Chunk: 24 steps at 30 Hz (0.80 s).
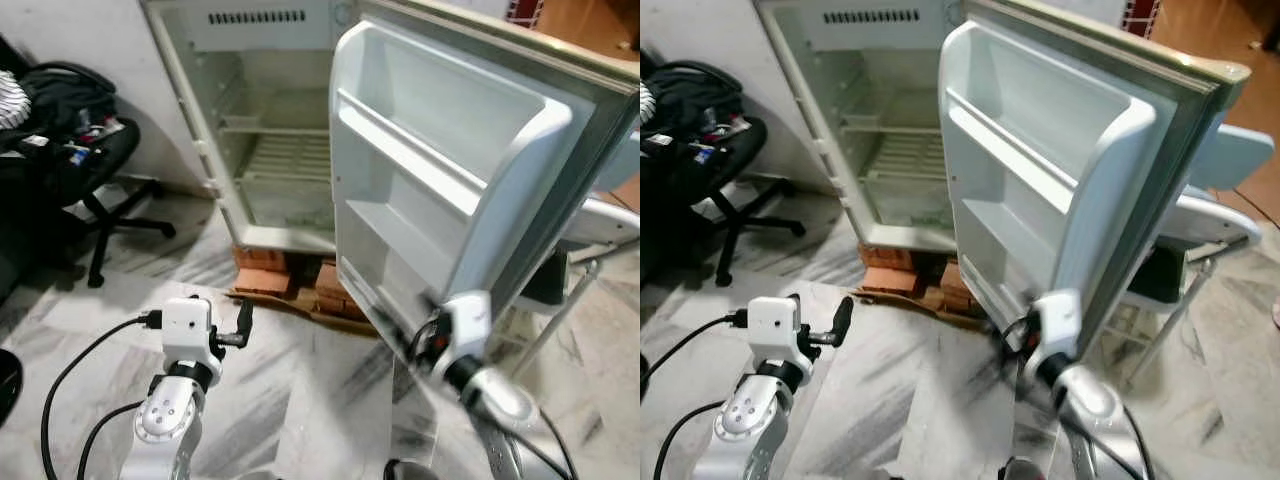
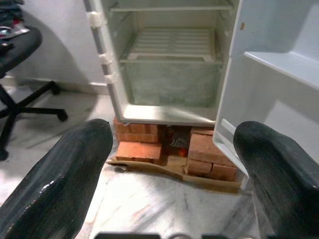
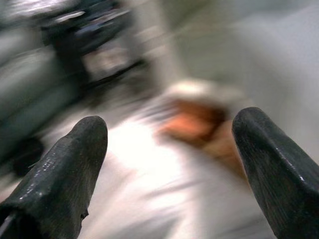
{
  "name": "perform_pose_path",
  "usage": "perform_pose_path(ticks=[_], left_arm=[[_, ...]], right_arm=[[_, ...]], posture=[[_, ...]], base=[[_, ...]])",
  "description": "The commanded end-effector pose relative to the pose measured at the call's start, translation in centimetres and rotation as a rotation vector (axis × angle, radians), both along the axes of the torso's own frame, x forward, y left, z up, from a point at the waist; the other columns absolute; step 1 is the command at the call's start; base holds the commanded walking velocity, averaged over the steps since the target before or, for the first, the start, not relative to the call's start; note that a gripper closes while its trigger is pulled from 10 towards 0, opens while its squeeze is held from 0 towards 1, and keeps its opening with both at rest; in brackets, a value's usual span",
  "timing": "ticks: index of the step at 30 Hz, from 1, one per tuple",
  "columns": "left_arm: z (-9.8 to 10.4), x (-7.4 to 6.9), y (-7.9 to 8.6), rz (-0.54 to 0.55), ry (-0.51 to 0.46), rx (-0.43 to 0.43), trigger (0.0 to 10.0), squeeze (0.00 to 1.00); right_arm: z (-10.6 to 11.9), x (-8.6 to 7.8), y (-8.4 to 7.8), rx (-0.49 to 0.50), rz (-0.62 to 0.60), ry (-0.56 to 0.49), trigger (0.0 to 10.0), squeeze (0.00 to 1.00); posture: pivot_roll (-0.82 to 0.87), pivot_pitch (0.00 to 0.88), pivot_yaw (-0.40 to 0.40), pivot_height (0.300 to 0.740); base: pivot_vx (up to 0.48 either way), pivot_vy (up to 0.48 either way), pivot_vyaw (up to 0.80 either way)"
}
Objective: Restocking fridge
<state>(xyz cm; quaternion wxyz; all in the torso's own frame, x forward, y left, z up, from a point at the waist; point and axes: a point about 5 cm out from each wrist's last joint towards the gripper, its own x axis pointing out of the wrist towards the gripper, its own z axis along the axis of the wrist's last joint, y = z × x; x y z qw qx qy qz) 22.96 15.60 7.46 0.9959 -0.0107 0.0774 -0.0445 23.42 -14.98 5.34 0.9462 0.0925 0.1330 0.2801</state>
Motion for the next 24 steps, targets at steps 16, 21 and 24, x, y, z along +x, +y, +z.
perform_pose_path(ticks=[16,21,24], left_arm=[[-1.3,-1.7,1.1,0.006,0.083,0.063,10.0,0.0],[-2.0,-2.7,1.0,-0.007,0.122,0.068,10.0,0.0],[-2.3,-3.2,1.2,-0.009,0.141,0.077,10.0,0.0]], right_arm=[[-1.5,2.5,-10.0,-0.466,-0.273,0.147,10.0,0.0],[1.5,5.6,-9.8,-0.316,-0.43,0.01,10.0,0.0],[3.8,7.2,-8.1,-0.148,-0.444,-0.072,10.0,0.0]], posture=[[-0.01,0.114,0.099,0.74],[-0.01,0.113,0.101,0.74],[-0.01,0.111,0.101,0.74]], base=[[0.0,0.0,0.0],[0.0,0.0,0.0],[0.0,0.0,0.0]])
